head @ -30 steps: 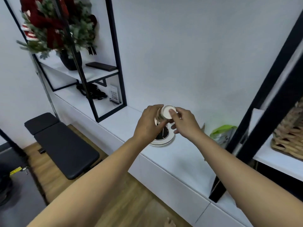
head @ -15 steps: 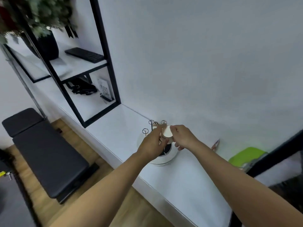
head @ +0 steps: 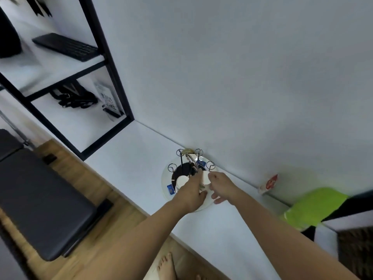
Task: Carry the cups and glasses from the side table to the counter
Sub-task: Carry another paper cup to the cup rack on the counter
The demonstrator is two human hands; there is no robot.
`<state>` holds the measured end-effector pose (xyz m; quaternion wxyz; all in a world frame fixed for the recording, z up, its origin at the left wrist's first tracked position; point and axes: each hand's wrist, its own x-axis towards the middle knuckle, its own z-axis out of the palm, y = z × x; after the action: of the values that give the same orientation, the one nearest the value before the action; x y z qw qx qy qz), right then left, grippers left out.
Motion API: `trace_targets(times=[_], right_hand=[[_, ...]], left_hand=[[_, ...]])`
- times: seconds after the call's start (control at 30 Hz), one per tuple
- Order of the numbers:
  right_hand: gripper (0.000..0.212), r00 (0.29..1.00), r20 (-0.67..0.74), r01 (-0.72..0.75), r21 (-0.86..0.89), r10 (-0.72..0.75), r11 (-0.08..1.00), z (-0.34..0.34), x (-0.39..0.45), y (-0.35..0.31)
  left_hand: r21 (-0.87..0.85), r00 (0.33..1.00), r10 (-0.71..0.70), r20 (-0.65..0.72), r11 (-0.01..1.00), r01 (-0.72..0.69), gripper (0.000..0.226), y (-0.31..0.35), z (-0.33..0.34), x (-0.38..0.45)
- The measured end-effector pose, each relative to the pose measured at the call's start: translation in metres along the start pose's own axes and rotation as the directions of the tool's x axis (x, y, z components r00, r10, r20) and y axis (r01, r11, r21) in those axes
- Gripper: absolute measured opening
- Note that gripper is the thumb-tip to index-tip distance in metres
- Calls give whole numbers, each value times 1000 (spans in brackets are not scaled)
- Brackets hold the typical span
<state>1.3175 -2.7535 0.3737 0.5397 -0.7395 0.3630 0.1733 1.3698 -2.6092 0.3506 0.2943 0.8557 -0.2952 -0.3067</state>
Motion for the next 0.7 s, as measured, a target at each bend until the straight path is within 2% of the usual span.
trace_targets(times=[0.2, 0.4, 0.5, 0.57, 0.7], right_hand=[[53, 995, 70, -69, -45, 72, 997, 9, 12, 8], [45, 997, 65, -46, -103, 52, 994, 7, 12, 13], [48, 999, 38, -12, -218, 20, 976, -3, 10, 7], [46, 1000, 13, 25, -282, -22, 959, -14, 6, -4], [33, 992, -19, 115, -282, -125, 952, -39, -7, -37]], left_hand=[[-18, 993, -69, 93, 997, 71, 69, -4, 6, 18], [10, 988, -112, 103, 994, 112, 72, -3, 5, 21], [67, 988, -123, 88, 991, 117, 70, 5, -5, 21], [116, 990, -125, 63, 986, 117, 60, 15, -17, 19], [180, 997, -66, -32, 981, 71, 42, 49, -52, 13]])
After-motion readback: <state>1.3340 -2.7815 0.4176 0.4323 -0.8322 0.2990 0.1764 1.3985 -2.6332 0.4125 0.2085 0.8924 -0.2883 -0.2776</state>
